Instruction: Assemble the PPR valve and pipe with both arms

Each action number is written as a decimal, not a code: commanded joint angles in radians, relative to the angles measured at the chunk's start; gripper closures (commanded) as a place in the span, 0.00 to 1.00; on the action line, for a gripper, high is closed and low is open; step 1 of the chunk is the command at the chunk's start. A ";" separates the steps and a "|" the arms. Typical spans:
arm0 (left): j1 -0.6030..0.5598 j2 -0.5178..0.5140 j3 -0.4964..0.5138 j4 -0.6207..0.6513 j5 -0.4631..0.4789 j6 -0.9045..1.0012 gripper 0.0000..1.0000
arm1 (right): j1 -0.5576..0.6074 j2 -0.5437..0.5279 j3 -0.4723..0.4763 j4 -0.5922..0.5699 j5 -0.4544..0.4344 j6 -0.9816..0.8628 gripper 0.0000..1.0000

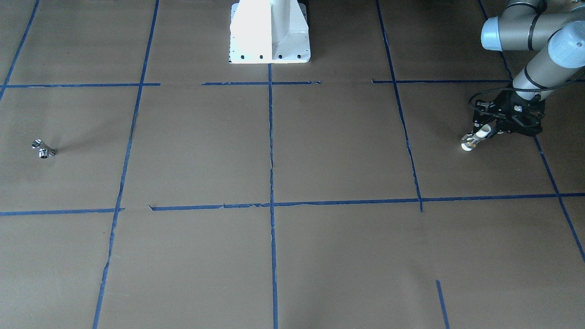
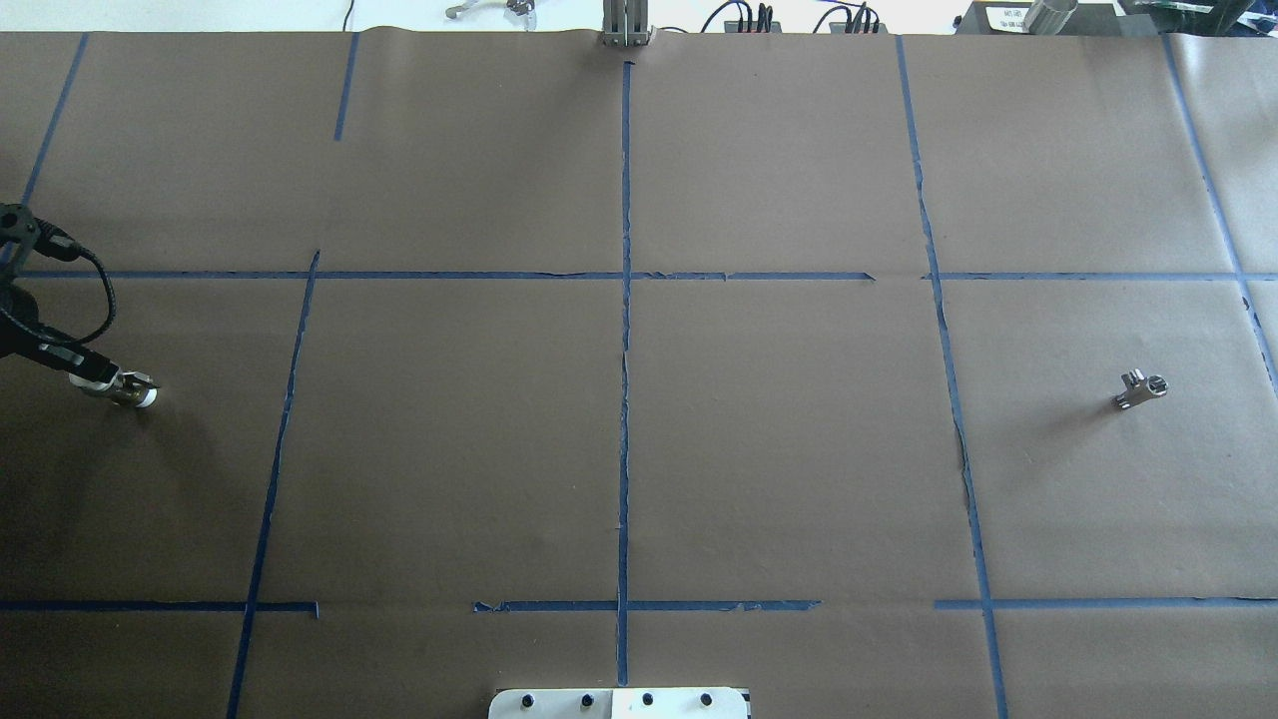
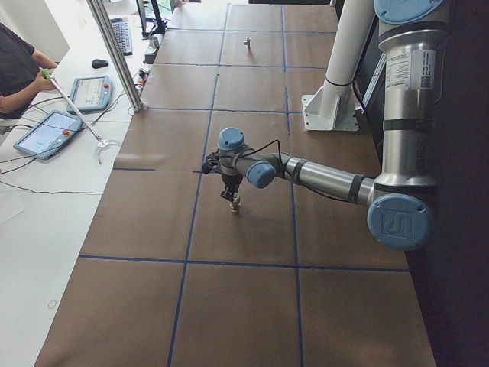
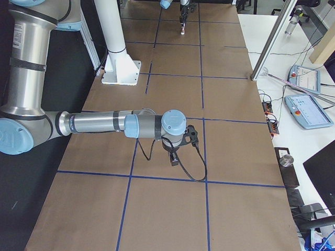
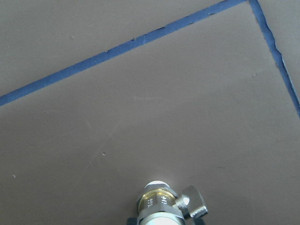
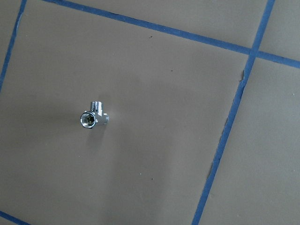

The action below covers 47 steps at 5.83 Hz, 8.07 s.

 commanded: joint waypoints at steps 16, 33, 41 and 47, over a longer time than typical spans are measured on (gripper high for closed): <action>0.505 -0.950 0.210 0.489 0.315 -1.028 1.00 | -0.001 -0.014 0.031 0.001 0.006 0.011 0.00; 0.514 -0.958 0.236 0.451 0.361 -1.015 0.33 | -0.043 -0.015 0.029 0.000 0.009 0.035 0.00; 0.488 -0.769 -0.075 0.453 0.361 -1.025 0.25 | -0.419 0.073 -0.186 0.622 -0.183 0.747 0.01; 0.486 -0.769 -0.074 0.451 0.361 -1.023 0.25 | -0.510 0.084 -0.207 0.621 -0.224 0.755 0.39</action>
